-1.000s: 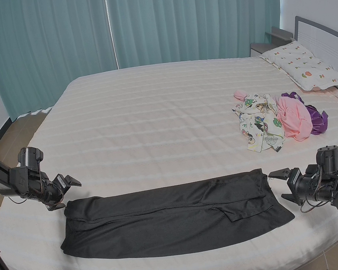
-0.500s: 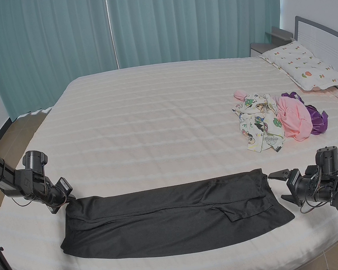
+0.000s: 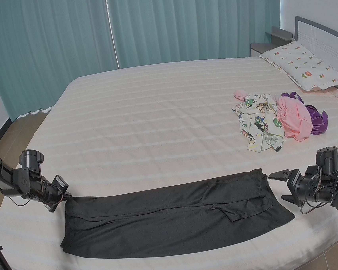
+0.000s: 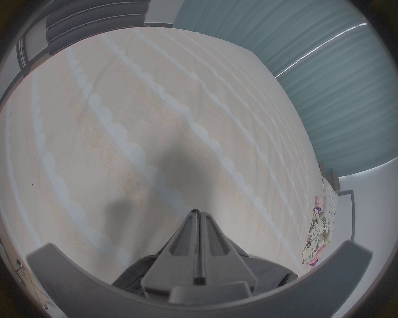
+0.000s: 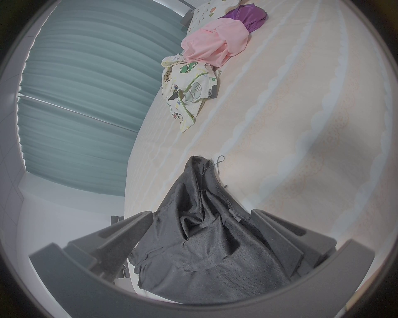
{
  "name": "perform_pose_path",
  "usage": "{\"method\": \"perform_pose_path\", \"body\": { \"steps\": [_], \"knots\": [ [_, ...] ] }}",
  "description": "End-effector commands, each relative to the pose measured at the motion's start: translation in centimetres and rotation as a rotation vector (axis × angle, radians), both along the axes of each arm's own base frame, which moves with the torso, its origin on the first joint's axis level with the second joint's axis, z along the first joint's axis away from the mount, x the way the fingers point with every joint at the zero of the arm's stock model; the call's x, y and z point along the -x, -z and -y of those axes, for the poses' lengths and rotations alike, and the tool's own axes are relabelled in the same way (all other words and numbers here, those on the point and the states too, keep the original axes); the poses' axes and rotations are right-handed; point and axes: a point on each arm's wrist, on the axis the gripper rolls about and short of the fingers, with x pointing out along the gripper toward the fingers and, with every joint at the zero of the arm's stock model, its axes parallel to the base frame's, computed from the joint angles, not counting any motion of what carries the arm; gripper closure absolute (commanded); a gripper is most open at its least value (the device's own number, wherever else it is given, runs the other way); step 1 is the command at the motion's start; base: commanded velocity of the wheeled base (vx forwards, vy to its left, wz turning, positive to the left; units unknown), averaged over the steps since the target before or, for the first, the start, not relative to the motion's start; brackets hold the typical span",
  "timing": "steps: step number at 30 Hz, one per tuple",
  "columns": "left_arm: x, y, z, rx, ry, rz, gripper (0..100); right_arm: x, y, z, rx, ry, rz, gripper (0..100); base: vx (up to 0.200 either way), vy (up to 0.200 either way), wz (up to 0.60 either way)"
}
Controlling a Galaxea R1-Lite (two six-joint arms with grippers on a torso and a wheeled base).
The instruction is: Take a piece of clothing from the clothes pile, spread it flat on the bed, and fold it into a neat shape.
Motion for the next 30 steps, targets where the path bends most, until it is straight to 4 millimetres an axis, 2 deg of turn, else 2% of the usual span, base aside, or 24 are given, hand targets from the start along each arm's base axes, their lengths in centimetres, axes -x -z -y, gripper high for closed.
{"method": "perform_pose_path", "body": {
  "steps": [1, 7, 8, 12, 19, 25, 30],
  "knots": [
    [0.0, 0.0, -0.5, 0.003, -0.014, 0.002, 100, 0.2, 0.2, 0.0, 0.000, -0.002, -0.009, 0, 0.000, 0.000, 0.00],
    [0.0, 0.0, -0.5, 0.014, -0.006, 0.004, 100, 0.2, 0.1, 0.0, 0.000, -0.002, -0.006, 0, 0.000, 0.000, 0.00],
    [0.0, 0.1, -0.4, 0.013, -0.003, 0.004, 0, 0.3, 0.1, 0.0, 0.000, -0.002, -0.006, 0, 0.000, 0.000, 0.00],
    [0.0, 0.0, -0.5, 0.015, -0.003, 0.007, 0, 0.3, 0.0, 0.0, 0.000, -0.002, -0.005, 0, 0.000, 0.000, 0.00],
    [2.0, -1.7, -0.6, 0.071, 0.126, 0.068, 0, 0.3, -0.1, 0.0, -0.001, -0.002, -0.002, 0, 0.000, 0.000, 0.00],
    [3.9, -0.3, -0.1, -0.009, 0.283, 0.038, 0, 0.3, -0.1, 0.0, -0.001, -0.002, -0.002, 0, 0.000, 0.000, 0.00],
    [4.4, 0.6, 0.0, -0.044, 0.358, 0.028, 0, 0.3, 0.0, 0.0, 0.001, -0.002, -0.003, 0, 0.000, 0.000, 0.00]
  ]
}}
